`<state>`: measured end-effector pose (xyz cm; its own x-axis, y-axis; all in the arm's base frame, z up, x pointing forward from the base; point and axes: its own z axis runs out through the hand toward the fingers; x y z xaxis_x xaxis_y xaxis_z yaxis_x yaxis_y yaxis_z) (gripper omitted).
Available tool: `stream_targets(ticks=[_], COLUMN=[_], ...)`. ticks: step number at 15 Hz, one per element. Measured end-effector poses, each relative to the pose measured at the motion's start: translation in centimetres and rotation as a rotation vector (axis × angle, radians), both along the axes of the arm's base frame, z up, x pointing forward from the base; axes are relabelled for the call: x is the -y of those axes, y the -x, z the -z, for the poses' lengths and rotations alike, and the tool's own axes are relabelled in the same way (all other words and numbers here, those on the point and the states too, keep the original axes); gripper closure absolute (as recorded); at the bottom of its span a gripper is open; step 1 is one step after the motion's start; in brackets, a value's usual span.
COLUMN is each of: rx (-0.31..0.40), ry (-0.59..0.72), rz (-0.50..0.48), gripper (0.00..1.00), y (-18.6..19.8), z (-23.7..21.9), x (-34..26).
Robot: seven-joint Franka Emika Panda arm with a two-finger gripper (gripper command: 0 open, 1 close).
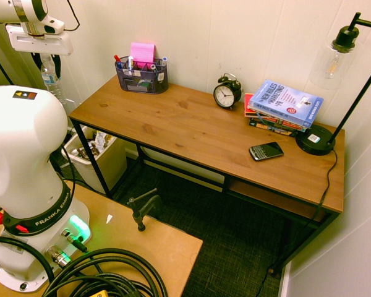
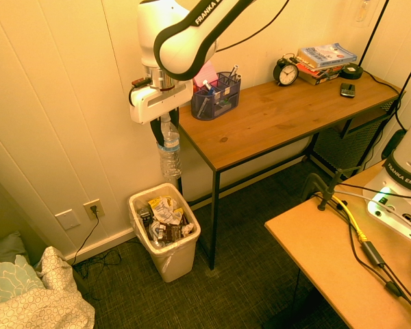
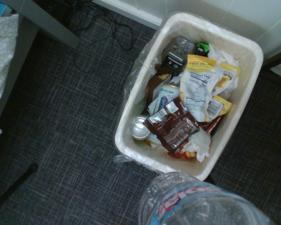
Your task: Throw the bottle in the trash bin
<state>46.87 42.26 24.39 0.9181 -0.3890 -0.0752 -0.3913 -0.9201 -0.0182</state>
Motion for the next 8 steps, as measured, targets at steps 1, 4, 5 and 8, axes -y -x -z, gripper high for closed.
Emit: stream_targets(ticks=[1,4,5,8], rx=[-0.007,-0.015,-0.016,-0.015], ry=[0.004,-0.001,-0.005,-0.023], rz=[0.006,0.025,0.035,0.062], gripper=[0.00,0.00,0.00,0.00], y=[-0.2,-0.8,-1.2,-2.1], z=[-0.3,-1.2,-1.4,-2.0], x=[-0.2,-0.5,-0.4,-0.1])
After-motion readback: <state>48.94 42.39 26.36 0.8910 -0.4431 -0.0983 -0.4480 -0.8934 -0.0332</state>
